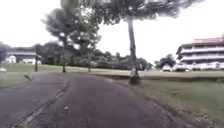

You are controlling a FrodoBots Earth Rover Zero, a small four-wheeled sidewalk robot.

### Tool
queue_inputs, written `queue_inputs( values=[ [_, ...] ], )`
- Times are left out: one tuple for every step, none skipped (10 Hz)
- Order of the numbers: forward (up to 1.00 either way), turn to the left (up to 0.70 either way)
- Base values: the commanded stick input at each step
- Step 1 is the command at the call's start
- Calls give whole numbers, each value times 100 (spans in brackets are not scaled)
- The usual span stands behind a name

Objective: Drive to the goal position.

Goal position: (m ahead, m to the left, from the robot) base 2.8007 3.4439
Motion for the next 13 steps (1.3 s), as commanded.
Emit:
queue_inputs(
  values=[
    [70,2],
    [70,0],
    [70,0],
    [70,0],
    [70,0],
    [70,0],
    [70,0],
    [70,0],
    [70,0],
    [70,0],
    [70,0],
    [70,0],
    [70,0]
  ],
)
